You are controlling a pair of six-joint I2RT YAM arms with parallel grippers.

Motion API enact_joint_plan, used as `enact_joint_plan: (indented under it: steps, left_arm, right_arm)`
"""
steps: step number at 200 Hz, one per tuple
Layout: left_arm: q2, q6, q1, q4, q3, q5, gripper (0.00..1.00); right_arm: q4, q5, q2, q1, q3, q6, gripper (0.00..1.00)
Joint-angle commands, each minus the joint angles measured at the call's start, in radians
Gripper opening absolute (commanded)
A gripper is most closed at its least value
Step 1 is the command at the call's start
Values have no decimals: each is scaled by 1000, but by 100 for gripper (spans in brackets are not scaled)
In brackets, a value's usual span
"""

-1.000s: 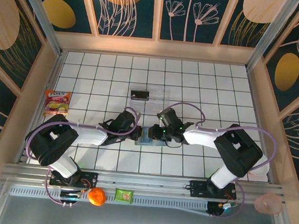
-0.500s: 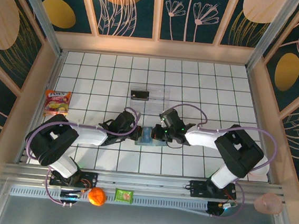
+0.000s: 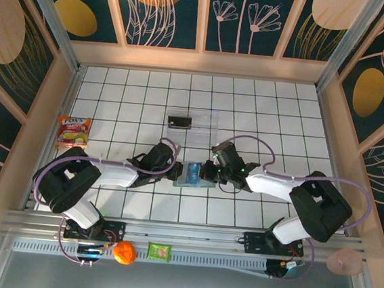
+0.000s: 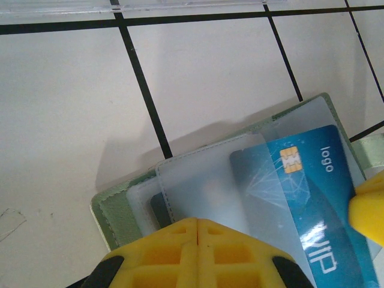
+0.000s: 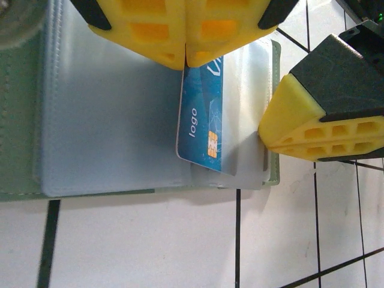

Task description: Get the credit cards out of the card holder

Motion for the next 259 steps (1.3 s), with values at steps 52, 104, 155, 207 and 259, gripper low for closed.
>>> enact_joint_plan:
  steps: [52, 104, 155, 207, 259]
  left_arm:
    - [27, 33, -2, -108, -1, -6, 0]
    - [28, 41, -2, -103, 9, -2, 0]
    - [28, 46, -1, -99, 12, 3, 0]
    - [26, 47, -2, -96, 13, 6, 0]
    - [22, 50, -2, -97, 13, 8, 0]
  right_arm:
    - [-247, 146, -44, 16, 85, -45, 0]
    - [-340, 214, -23, 49, 168, -77, 0]
    - [-393, 229, -34, 61, 203, -93, 0]
    - [-320, 182, 27, 107, 220, -92, 0]
    - [-246, 108, 40, 88, 192, -76, 14]
